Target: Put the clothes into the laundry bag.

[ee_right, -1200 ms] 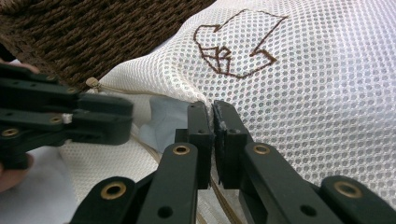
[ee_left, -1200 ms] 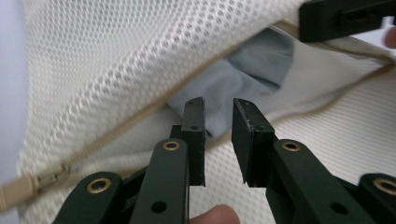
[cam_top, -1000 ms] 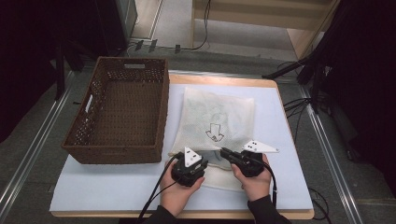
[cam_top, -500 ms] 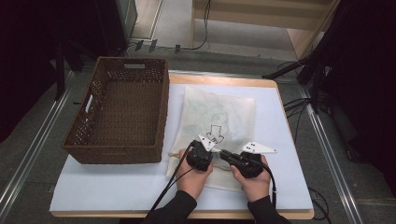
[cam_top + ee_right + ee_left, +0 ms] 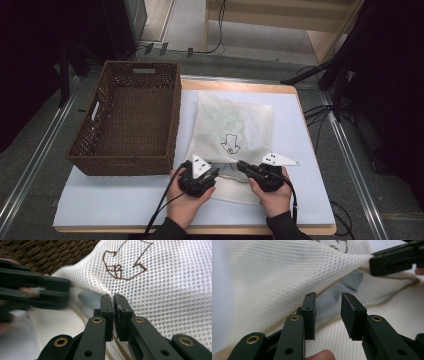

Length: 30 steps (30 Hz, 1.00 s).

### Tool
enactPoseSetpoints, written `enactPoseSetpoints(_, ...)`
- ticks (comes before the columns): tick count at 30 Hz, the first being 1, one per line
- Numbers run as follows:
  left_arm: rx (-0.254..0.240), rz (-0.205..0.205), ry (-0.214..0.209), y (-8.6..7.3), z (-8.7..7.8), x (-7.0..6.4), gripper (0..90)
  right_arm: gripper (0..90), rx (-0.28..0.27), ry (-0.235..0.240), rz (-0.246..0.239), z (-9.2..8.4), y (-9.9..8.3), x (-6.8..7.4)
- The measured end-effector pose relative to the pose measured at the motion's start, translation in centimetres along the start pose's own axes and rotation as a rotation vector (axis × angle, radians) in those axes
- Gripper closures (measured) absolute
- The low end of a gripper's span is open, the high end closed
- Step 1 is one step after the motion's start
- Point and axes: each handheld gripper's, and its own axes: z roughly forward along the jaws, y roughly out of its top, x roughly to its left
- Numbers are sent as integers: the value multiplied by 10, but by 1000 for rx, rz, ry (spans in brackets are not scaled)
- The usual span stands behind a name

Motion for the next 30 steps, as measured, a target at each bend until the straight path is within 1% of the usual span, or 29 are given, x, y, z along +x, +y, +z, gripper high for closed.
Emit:
enactPoseSetpoints(1,-10,-9,3,-4,-9,4,634,868,-3,-2,-4,-1,0,1)
enactPoseSetpoints(2,-18,-12,9,-10,-21,11,624,867,-5,-4,-9,-2,0,2)
enactPoseSetpoints(3,-10,-7,18,-12,-27,15,613,866,-5,-2,-9,-3,1,3)
enactPoseSetpoints(4,-11,-9,35,-17,-35,21,607,865,-7,-3,-10,-4,1,4)
enactPoseSetpoints(5,-22,-24,52,-21,-42,27,598,861,-7,-5,-13,-4,1,4)
enactPoseSetpoints(7,-36,-89,57,-27,-53,38,591,857,0,-1,-13,-4,-1,5)
enactPoseSetpoints(8,-34,-98,62,-30,-57,42,584,855,4,-1,-9,-4,-2,5)
enactPoseSetpoints(9,-28,-97,68,-33,-59,44,578,853,6,-1,-9,-3,-2,5)
enactPoseSetpoints(11,-16,-102,67,-36,-59,47,566,852,17,-3,-10,-3,-4,5)
enactPoseSetpoints(14,3,-128,50,-38,-55,51,543,846,43,-9,-18,-1,-8,6)
enactPoseSetpoints(16,20,-132,30,-40,-53,53,528,841,64,-13,-25,3,-11,4)
enactPoseSetpoints(18,31,-143,26,-42,-50,54,514,830,98,-23,-24,7,-16,3)
enactPoseSetpoints(19,33,-144,25,-42,-50,55,515,820,127,-34,-29,10,-18,2)
enactPoseSetpoints(21,38,-144,32,-44,-48,55,515,783,144,-43,-35,13,-21,2)
enactPoseSetpoints(22,44,-146,34,-45,-46,55,514,761,143,-46,-38,13,-21,3)
enactPoseSetpoints(24,49,-143,36,-45,-44,55,510,677,132,-46,-49,11,-19,5)
enactPoseSetpoints(26,55,-142,32,-44,-41,53,504,611,120,-33,-45,9,-19,6)
enactPoseSetpoints(27,55,-138,30,-44,-41,52,500,572,106,-17,-41,7,-18,7)
enactPoseSetpoints(30,71,-128,31,-44,-38,49,490,522,75,-12,-37,0,-17,11)
